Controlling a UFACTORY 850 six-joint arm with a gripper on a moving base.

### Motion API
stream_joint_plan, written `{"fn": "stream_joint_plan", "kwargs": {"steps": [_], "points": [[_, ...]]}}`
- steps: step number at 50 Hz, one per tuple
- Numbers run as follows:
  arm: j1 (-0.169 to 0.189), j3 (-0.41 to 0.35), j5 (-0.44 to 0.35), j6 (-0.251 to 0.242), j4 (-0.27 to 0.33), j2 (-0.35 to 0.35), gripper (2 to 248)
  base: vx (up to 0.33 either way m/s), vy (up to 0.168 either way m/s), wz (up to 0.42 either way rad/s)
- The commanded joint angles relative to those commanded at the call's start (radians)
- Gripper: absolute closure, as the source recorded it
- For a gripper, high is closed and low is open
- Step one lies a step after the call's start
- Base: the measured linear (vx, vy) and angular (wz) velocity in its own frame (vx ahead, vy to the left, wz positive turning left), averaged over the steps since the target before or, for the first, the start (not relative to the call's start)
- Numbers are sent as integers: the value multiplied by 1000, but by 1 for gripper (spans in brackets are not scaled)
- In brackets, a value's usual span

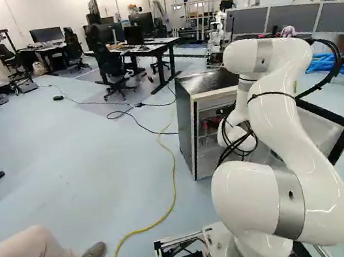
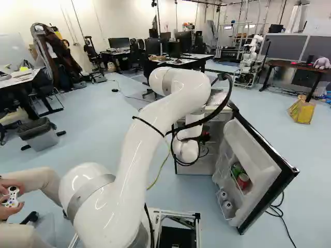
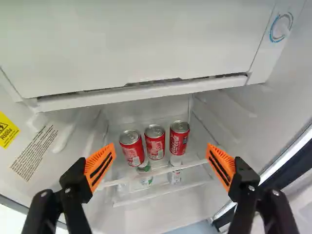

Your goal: Grab a drink from the fridge

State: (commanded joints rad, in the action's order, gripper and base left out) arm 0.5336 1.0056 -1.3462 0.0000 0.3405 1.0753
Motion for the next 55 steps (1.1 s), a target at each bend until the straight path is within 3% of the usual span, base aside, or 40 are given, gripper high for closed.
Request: {"fn": "stream_joint_plan", "kwargs": {"steps": [36, 37, 41, 42, 47, 48, 55], "points": [[1, 3, 25, 0, 71, 2, 5, 0, 0, 0], [1, 3, 25, 0, 71, 2, 19, 0, 0, 0], [1, 3, 25, 0, 71, 2, 19, 0, 0, 0], [1, 3, 25, 0, 71, 2, 31, 0, 0, 0], [1, 3, 25, 0, 71, 2, 31, 0, 0, 0], [1, 3, 25, 0, 71, 2, 43, 0, 0, 0], [1, 3, 25, 0, 71, 2, 55, 0, 0, 0]]}}
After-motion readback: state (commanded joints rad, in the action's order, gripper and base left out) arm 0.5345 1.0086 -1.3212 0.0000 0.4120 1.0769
